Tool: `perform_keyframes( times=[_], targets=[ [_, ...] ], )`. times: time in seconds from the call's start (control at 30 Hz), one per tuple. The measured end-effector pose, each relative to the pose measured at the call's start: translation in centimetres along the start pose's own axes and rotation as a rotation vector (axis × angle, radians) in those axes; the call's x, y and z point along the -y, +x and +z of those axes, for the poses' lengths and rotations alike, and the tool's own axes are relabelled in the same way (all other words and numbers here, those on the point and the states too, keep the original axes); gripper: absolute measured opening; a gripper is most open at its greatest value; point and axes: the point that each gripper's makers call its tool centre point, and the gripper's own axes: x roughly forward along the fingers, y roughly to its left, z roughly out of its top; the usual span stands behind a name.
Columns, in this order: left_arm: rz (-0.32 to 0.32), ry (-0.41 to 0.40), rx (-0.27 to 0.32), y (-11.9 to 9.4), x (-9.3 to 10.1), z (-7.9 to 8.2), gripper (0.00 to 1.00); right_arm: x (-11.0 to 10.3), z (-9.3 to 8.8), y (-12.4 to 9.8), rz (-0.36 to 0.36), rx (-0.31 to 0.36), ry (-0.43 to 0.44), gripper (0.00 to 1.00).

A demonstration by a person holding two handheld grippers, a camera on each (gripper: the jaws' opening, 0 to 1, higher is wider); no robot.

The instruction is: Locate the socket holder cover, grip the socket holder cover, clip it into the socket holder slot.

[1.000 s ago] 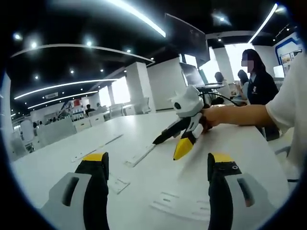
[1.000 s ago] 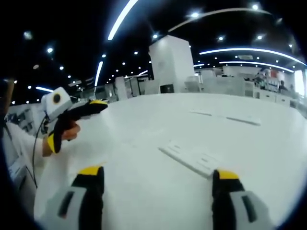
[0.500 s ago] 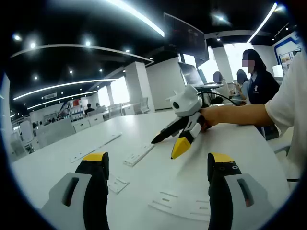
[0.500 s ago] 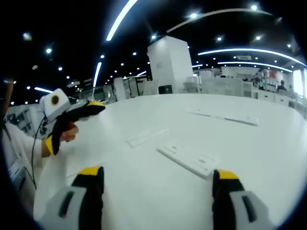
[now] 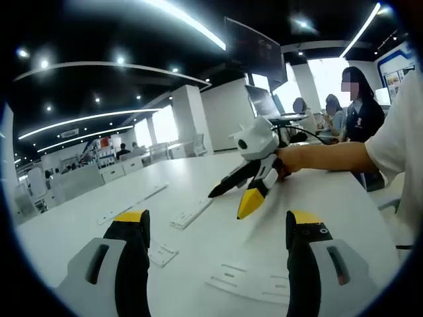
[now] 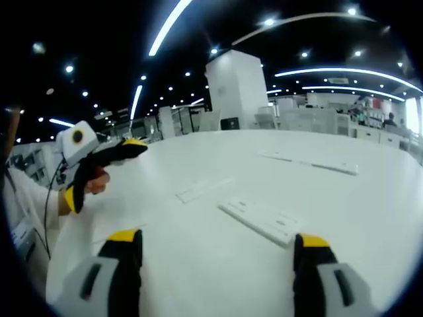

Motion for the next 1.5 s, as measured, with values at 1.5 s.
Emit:
perform_keyframes(
  times=[1.5],
  targets=[
    [-0.031,-0.079,0.062,0.3,0.5,0.4,0.90,-2.8,4.8,-2.7,0.019,0.233,-0.068,0.95]
  ],
)
